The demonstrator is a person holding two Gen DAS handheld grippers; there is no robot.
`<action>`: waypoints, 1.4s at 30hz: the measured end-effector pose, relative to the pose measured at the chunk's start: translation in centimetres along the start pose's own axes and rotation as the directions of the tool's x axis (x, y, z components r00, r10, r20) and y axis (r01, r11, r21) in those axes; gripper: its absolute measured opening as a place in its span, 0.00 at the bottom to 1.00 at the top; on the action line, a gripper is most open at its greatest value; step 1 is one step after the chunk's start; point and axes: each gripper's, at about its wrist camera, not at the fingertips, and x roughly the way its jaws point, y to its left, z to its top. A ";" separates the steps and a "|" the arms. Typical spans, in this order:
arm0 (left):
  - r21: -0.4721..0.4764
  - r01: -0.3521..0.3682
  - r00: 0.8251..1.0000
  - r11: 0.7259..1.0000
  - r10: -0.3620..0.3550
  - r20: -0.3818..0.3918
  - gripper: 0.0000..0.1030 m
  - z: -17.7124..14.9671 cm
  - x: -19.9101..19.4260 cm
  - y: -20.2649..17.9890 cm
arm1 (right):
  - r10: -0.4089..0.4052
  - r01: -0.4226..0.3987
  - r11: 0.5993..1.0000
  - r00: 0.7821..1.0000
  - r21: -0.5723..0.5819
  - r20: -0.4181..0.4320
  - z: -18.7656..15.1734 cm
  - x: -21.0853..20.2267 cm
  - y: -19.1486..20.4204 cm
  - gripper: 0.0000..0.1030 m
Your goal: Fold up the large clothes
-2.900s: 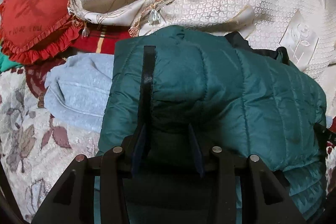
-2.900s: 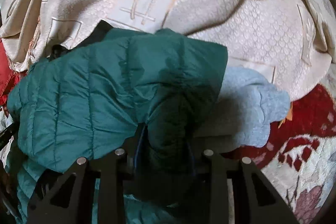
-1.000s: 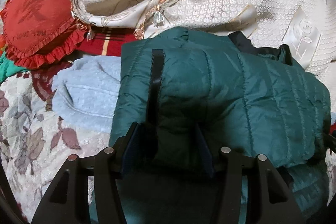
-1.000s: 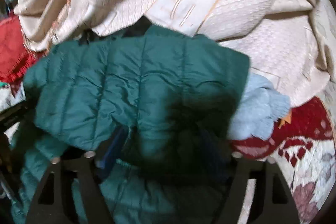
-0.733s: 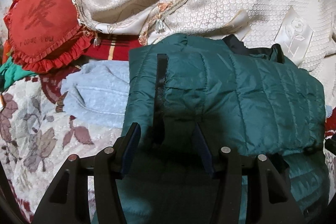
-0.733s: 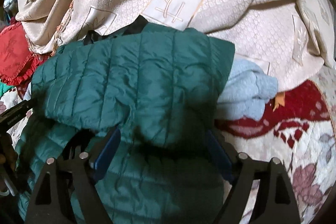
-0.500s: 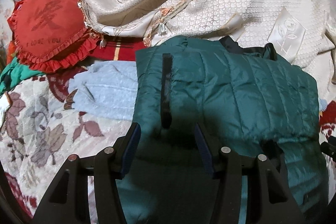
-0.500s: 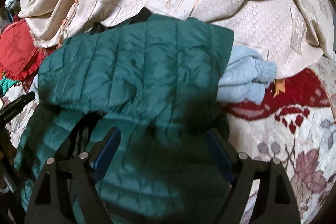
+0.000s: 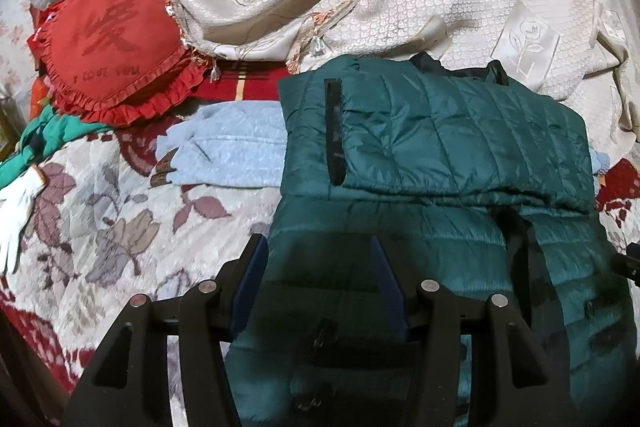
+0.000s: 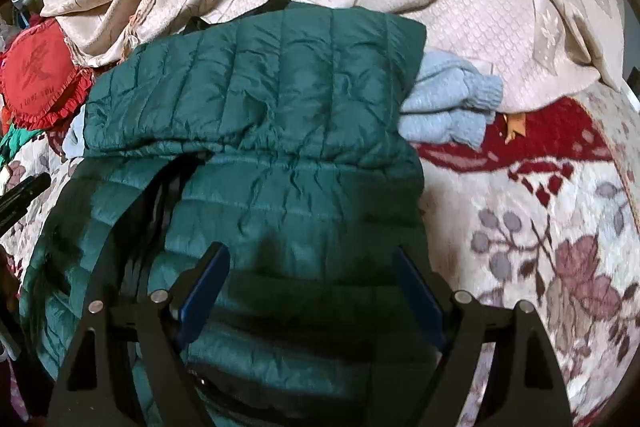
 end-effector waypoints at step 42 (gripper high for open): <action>-0.025 0.017 1.000 1.000 -0.017 -0.022 0.34 -5.0 -5.8 2.3 | 0.040 -0.040 0.999 0.999 0.000 -0.019 -7.1 -5.5 0.0 0.86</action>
